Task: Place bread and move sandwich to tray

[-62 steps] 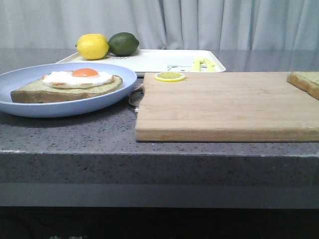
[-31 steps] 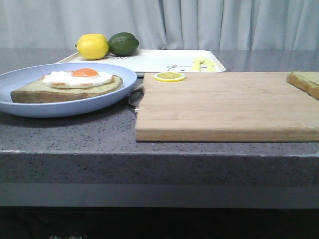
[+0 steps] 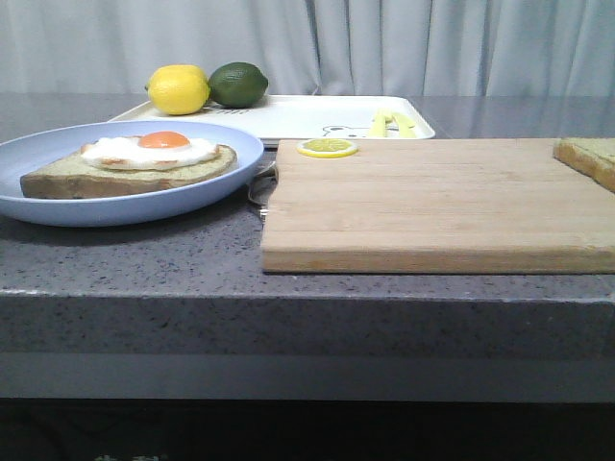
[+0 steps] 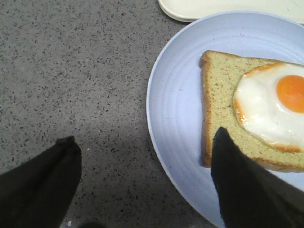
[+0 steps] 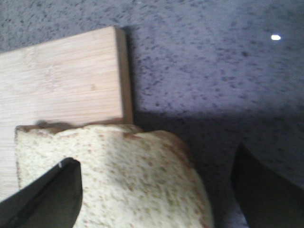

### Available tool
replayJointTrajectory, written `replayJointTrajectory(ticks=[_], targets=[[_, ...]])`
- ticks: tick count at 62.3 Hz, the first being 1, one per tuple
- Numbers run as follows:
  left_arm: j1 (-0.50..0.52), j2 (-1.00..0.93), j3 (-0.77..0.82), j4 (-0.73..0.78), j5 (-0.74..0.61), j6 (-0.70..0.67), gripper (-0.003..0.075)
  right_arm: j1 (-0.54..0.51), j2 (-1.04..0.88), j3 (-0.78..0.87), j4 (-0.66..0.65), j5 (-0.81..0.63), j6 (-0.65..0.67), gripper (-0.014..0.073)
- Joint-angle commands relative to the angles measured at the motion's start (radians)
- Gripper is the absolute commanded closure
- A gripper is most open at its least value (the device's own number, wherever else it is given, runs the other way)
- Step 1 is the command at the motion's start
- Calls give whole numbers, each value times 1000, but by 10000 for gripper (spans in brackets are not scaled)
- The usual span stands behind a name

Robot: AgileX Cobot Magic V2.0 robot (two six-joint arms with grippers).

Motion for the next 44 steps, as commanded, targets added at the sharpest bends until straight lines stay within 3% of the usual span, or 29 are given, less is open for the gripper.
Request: replayJointTrajectory(ticks=[1,31,38,44], targets=[[-7,-18,-37,-8,-49,2,176,2,-30,-32,48,3,-26,-48],[-7,-18,-37,-8,-49,2,176,2,20,-32,73,123,-23,-36],[-7,-18,-37,-8,-49,2,176,2,20,-32,72,135,-14,88],[-7,-18,-37,-8,-49,2,176,0,20,-32,72,135,-4,295]])
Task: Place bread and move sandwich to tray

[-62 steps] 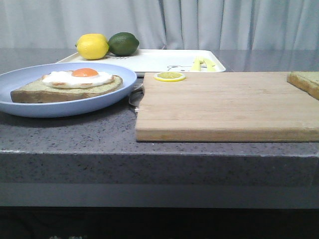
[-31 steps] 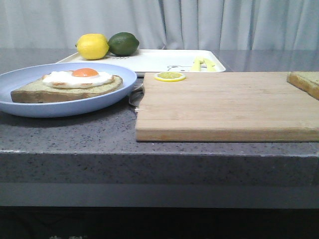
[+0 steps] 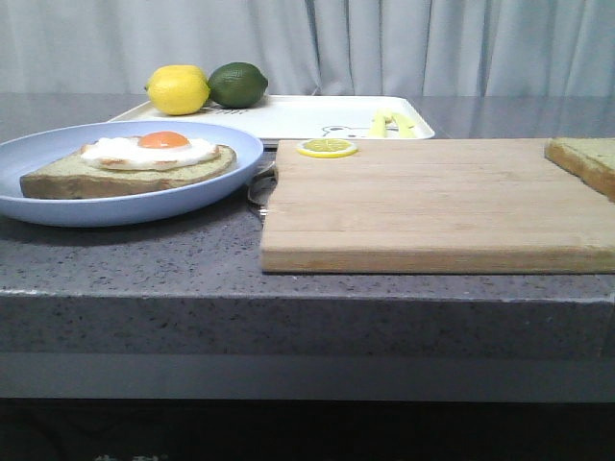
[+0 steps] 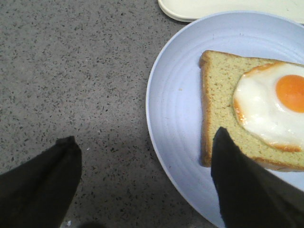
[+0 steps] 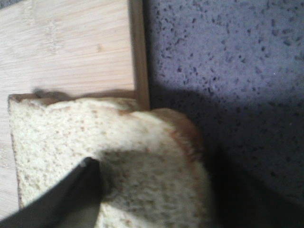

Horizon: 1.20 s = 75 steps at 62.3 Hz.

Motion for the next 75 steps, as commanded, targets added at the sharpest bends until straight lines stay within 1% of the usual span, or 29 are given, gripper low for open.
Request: replayJointTrajectory(ticks=[1,2,3,4,9,13,17,23,29,36,41,47,51,58,64,73,75], targets=[[-7,-18,-37,-8,-50,2,176,-4,-43,-32,47,24,3,330],[-7,-18,-37,-8,-50,2,176,-4,-43,-32,47,26,3,381],[-7,-18,-37,-8,-50,2,176,-4,-43,-32,47,27,3,398],[-7,-18,-37,-8,-50,2,176,-4,-43,-32,47,27,3,447],[-7,-18,-37,-8,-50,2,176,-4,-43,-32,47,28,3,601],[-7,-18,-37,-8,-50,2,176,-4,-43,-33,47,35,5,670],[-7,-18,-37,-8,-50,2,176,-4,-44,-40,47,47,18,651],[-7,-18,-37,-8,-50,2,176,-4,-58,-77,49,83,46,654],[-7,-18,-37,-8,-50,2,176,-4,-92,-122,81,109,61,654],[-7,-18,-37,-8,-50,2,176,-4,-150,-155,179,107,61,654],[-7,-18,-37,-8,-52,2,176,0,-195,-156,279,98,60,654],[-7,-18,-37,-8,-52,2,176,29,-236,-156,341,96,60,654],[-7,-18,-37,-8,-53,2,176,72,-254,-155,368,87,60,654],[-7,-18,-37,-8,-56,2,176,180,-265,-154,424,60,60,654],[-7,-18,-37,-8,-56,2,176,313,-263,-148,495,11,60,654],[-7,-18,-37,-8,-56,2,176,572,-246,-143,542,-153,60,654],[-7,-18,-37,-8,-56,2,176,616,-236,-143,551,-196,60,654]])
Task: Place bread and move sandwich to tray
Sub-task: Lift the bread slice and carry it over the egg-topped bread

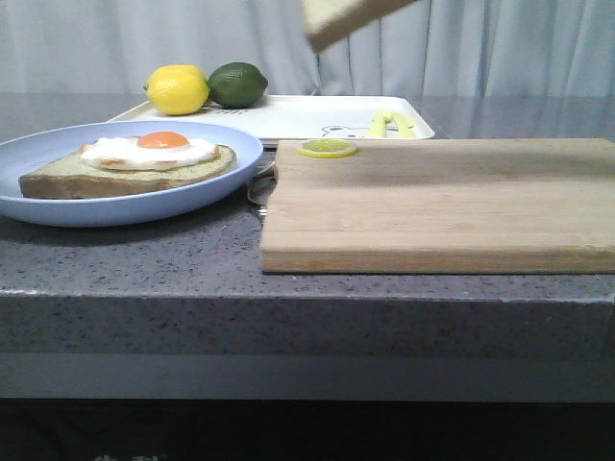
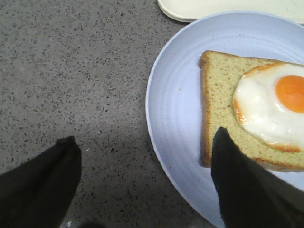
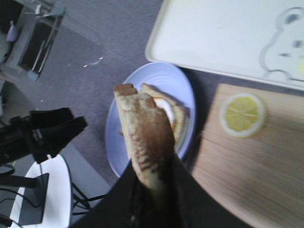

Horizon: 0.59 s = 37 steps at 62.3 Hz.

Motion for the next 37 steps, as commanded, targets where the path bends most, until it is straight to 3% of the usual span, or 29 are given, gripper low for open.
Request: replayJointTrajectory(ticks=[1,15,24,37], targets=[[-7,-18,-37,-8,-56,2,176,129,-17,-21,109,-126,-3,654],[-7,-18,-37,-8,-56,2,176,392,101,-21,248,-360,-3,654],[-7,-18,-37,-8,-56,2,176,437,184,-21,319,-453,-3,654],[-7,-18,-37,-8,-56,2,176,448,298,-21,459,-474,-3,654]])
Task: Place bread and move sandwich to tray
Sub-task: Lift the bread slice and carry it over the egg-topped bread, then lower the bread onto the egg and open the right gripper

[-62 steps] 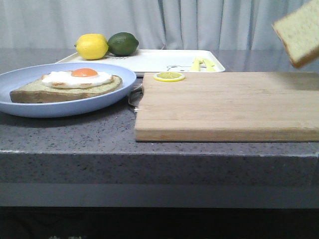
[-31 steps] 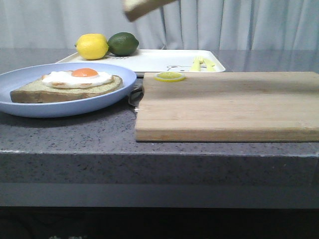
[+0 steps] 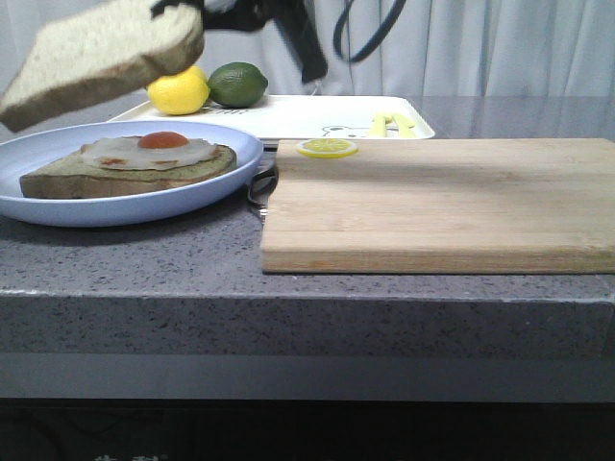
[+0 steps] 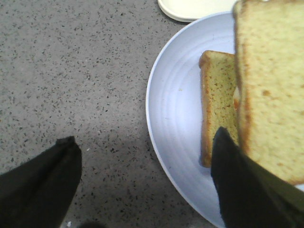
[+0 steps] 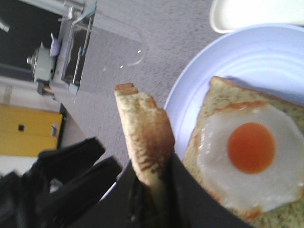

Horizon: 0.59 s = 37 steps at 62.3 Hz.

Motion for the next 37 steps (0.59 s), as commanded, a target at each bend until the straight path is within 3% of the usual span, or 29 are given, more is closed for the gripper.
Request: replayJointTrajectory(ticks=[1,23,37], targets=[[-7,-18,-37,-8,-56,0,176,1,-11,-28,110,-5,-3,654],[-7,-18,-37,-8,-56,0,176,1,13,-28,43,-11,-3,648],[-7,-18,-37,-8,-56,0,176,-1,13,-28,-6,-10,-3,506]])
